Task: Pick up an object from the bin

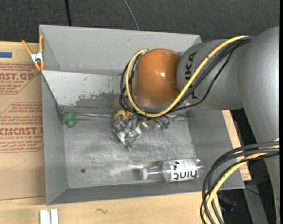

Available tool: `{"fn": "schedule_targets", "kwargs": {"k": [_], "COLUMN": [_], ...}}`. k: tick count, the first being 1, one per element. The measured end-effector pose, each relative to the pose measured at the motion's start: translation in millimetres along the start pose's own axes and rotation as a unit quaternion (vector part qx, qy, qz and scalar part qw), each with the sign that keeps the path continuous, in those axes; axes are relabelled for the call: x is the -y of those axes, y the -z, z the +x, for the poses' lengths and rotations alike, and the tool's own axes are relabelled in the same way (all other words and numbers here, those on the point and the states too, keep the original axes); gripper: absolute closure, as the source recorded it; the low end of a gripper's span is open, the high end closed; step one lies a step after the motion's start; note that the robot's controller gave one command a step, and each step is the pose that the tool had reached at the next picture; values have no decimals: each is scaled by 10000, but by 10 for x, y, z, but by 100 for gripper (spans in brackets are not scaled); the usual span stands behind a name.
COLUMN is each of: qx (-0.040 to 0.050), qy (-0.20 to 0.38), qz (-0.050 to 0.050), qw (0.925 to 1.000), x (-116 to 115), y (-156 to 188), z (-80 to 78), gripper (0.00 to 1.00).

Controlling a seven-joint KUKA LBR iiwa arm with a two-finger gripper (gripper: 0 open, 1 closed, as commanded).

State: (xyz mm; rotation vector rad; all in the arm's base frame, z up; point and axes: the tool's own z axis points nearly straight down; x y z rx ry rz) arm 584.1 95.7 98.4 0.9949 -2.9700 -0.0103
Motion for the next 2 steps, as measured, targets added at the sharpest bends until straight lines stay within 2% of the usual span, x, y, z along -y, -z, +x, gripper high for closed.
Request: {"fn": "schedule_targets", "kwargs": {"k": [2], "qx": [45], "qy": [-6], "qz": [40], "qw": [10000], "x": [13], "y": [228], "z": [-10], "gripper": [100]}}
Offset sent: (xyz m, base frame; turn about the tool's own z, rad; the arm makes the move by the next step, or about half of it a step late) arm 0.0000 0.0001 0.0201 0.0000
